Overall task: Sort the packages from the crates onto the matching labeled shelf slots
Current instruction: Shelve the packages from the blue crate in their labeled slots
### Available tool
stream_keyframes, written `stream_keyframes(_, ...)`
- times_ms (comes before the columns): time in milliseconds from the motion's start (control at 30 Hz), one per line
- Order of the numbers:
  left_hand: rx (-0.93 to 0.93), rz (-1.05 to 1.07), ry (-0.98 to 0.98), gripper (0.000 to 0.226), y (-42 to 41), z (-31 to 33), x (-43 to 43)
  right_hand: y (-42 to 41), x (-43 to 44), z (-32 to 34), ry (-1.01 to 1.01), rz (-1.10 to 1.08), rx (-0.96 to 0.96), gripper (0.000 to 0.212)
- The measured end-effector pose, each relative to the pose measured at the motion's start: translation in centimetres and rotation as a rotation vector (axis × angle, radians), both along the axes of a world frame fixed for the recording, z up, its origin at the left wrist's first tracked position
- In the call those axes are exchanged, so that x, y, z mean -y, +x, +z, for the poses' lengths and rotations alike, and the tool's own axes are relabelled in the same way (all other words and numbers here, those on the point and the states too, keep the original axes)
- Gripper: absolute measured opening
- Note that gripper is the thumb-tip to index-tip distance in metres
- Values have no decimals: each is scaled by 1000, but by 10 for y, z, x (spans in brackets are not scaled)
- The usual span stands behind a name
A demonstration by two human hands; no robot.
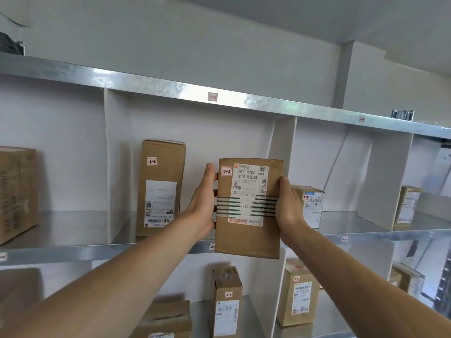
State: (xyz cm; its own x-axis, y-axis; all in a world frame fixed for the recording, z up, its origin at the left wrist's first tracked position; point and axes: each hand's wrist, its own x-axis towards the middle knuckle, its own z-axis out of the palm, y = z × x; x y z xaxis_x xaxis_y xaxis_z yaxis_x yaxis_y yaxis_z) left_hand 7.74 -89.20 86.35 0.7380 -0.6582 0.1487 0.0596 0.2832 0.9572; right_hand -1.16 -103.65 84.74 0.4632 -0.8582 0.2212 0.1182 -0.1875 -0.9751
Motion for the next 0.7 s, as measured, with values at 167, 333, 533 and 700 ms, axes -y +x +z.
stream_keyframes(167, 1, 2, -10, 47, 20, -3, 16, 17, 10, -1, 7, 56, 21, 92)
stream_keyframes(333, 4, 11, -1, 46, 49, -6, 27, 47, 24, -9, 18, 56, 29, 93)
stream_keyframes(533, 0, 4, 5, 49, 78, -16, 39, 71, 30, -20, 0, 34, 59, 87)
stream_keyframes(700, -9, 15, 8, 53, 87, -21, 49, 85, 45, -23, -1, 46, 82, 82)
